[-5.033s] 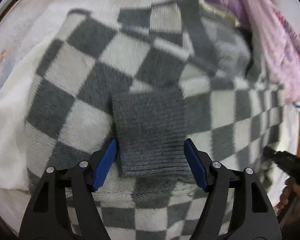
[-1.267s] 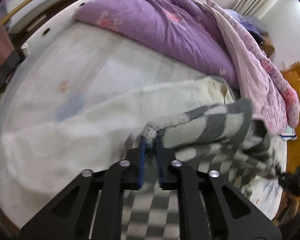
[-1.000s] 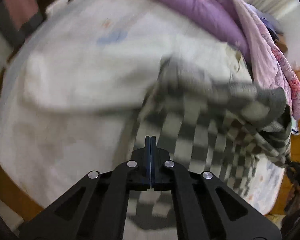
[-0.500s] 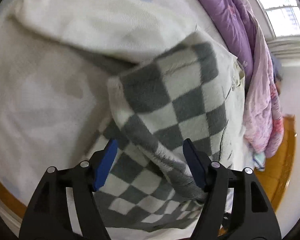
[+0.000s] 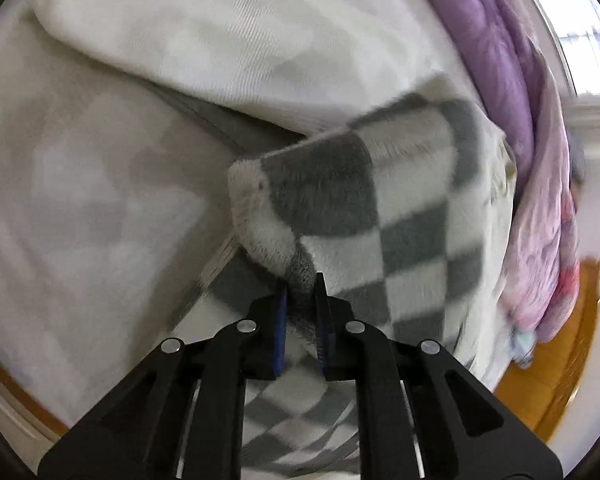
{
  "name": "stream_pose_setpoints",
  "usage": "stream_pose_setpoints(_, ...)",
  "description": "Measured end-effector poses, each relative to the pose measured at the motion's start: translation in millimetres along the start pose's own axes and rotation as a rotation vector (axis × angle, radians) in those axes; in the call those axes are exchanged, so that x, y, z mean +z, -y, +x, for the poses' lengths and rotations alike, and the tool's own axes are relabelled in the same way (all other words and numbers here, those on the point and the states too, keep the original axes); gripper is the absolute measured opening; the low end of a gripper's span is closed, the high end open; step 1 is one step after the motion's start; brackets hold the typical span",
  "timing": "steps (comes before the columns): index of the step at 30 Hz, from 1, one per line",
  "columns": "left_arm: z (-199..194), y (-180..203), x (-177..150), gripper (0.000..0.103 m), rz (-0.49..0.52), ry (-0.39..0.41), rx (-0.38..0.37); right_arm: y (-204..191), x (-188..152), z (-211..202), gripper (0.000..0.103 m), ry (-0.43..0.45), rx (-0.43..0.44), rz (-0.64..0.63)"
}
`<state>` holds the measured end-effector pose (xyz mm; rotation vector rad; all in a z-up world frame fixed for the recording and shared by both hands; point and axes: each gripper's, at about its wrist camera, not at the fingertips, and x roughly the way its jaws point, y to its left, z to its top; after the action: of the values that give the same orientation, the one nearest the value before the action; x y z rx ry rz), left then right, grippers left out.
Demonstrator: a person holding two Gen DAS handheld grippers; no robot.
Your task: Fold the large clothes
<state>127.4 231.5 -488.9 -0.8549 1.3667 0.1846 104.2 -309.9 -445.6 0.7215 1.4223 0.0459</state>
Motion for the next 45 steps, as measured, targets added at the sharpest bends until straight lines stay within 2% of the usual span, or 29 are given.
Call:
stream_pose_setpoints(4,-42,-8,-43,0.011,0.058,-0.026,0.015,-4,0,-25,0.016,-0.002,-0.02,-0.067)
stream_pose_setpoints(7,-54,-28,-79,0.011,0.053,-0.1,0.032,9,-2,-30,0.016,-0.029,-0.062,-0.089)
stream_pose_setpoints(12,-20,-73,-148,0.011,0.002,-0.239,0.089,51,-9,-10,0.017,-0.087,-0.199,-0.122)
stream_pose_setpoints(14,1,-83,-158,0.011,-0.024,-0.265,0.081,71,-14,4,0.017,-0.126,-0.265,-0.103)
stream_pose_setpoints(15,7,-84,-162,0.011,-0.027,-0.261,0.098,78,-16,7,0.02,-0.136,-0.284,-0.082)
stream_pose_setpoints(18,12,-70,-163,0.014,-0.013,-0.271,0.081,90,-26,1,0.026,-0.128,-0.277,-0.009)
stream_pose_setpoints(20,7,-65,-162,0.031,-0.007,-0.257,0.069,89,-35,-10,0.029,-0.114,-0.288,0.034)
stream_pose_setpoints(21,3,-65,-162,0.049,-0.014,-0.254,0.077,90,-39,-14,0.032,-0.113,-0.293,0.06)
stream_pose_setpoints(22,-2,-68,-162,0.053,-0.022,-0.248,0.077,89,-43,-21,0.033,-0.105,-0.283,0.097)
stream_pose_setpoints(26,-16,-80,-161,0.053,-0.026,-0.251,0.083,60,-52,-41,0.033,-0.002,-0.078,0.154)
stream_pose_setpoints(28,-22,-76,-158,0.061,-0.003,-0.231,0.098,47,-49,-29,0.033,0.021,-0.045,0.129)
stream_pose_setpoints(31,-24,-71,-152,0.065,0.048,-0.208,0.138,46,-44,8,0.027,0.044,-0.111,0.128)
stream_pose_setpoints(33,-21,-66,-151,0.065,0.073,-0.206,0.156,63,-49,48,0.015,-0.033,-0.181,0.168)
stream_pose_setpoints(35,-18,-62,-151,0.068,0.079,-0.185,0.184,88,-63,79,0.006,-0.083,-0.17,0.22)
stream_pose_setpoints(38,-14,-56,-153,0.069,0.065,-0.152,0.193,95,-61,80,0.004,-0.085,-0.146,0.284)
stream_pose_setpoints(41,-15,-57,-149,0.077,0.018,-0.101,0.184,74,-49,75,0.005,-0.18,-0.224,0.176)
stream_pose_setpoints(43,-15,-63,-141,0.078,-0.017,-0.073,0.182,52,-43,61,0.011,-0.177,-0.242,0.103)
stream_pose_setpoints(45,-16,-69,-131,0.08,-0.042,-0.06,0.177,19,-37,48,0.011,-0.142,-0.22,0.019)
